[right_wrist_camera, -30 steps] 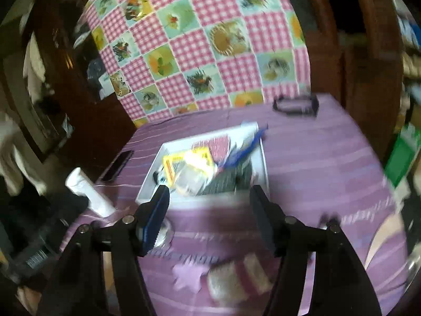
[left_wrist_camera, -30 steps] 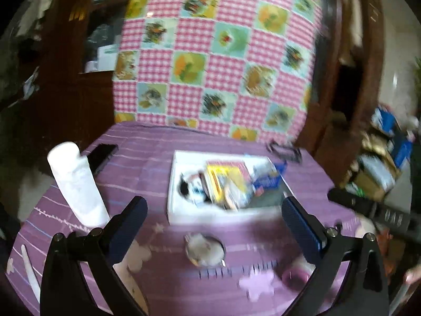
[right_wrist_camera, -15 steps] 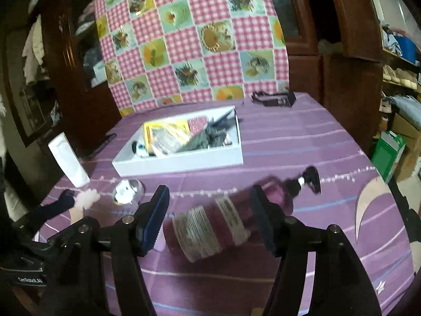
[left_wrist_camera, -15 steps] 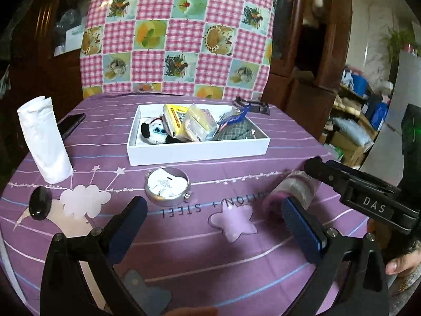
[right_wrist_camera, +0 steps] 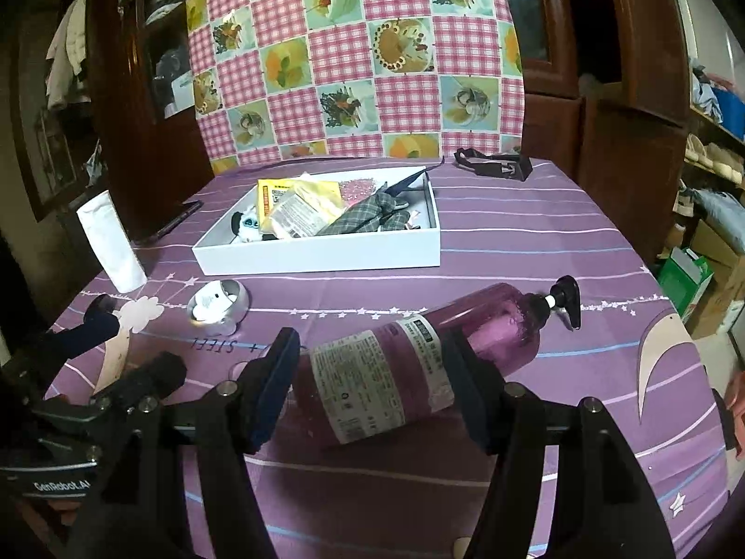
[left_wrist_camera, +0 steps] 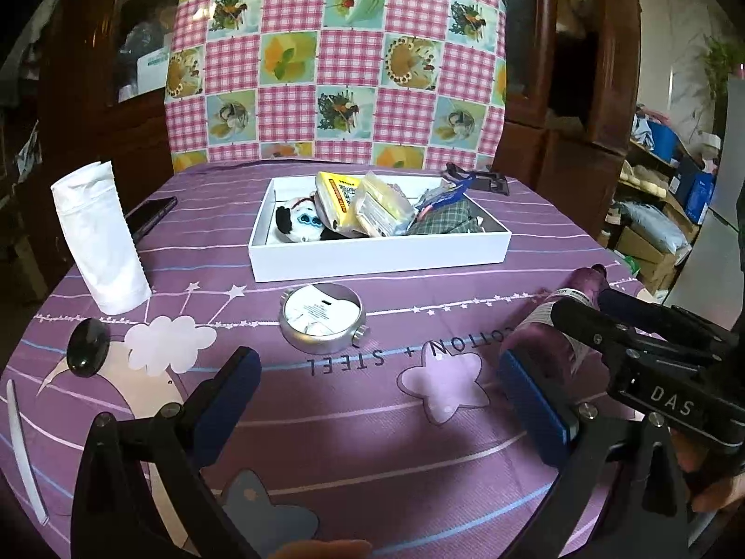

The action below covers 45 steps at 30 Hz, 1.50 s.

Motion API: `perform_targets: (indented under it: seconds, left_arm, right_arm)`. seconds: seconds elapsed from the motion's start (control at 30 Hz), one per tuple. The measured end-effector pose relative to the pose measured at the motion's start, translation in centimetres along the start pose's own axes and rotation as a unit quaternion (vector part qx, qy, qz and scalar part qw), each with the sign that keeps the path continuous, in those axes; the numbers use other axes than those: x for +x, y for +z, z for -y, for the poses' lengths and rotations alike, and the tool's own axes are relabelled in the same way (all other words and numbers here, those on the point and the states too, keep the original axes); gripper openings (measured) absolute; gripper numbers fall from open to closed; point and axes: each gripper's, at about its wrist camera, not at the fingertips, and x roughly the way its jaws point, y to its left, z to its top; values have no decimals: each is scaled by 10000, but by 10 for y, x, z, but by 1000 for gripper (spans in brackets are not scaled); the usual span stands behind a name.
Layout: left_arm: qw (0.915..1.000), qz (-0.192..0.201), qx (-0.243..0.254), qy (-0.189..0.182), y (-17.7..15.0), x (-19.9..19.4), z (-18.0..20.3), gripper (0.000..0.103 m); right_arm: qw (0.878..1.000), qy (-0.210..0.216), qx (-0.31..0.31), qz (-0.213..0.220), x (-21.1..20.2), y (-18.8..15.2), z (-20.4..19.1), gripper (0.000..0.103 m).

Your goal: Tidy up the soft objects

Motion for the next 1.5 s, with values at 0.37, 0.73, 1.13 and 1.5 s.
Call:
perform_targets:
  seconds: [0.37,0.73,1.13,1.5]
  left_arm:
    - [9999,35,80,103,0,-3,3,103]
    - [9995,26,167,263,-1,-3,5,103]
    - [9987,-12,232,444,-2,1,6,103]
    - [9985,-31,217,508,-1,1,4,103]
  right_arm:
    - [10000,-48,-75,-26,2,-2,-3,64]
    - [10000,-65,-69,-31,2,-2,-3,64]
    - [9999,-74,-73,-33,2,-3,-3,65]
    - [9999,-69,-75,-34,1,-2,-2,65]
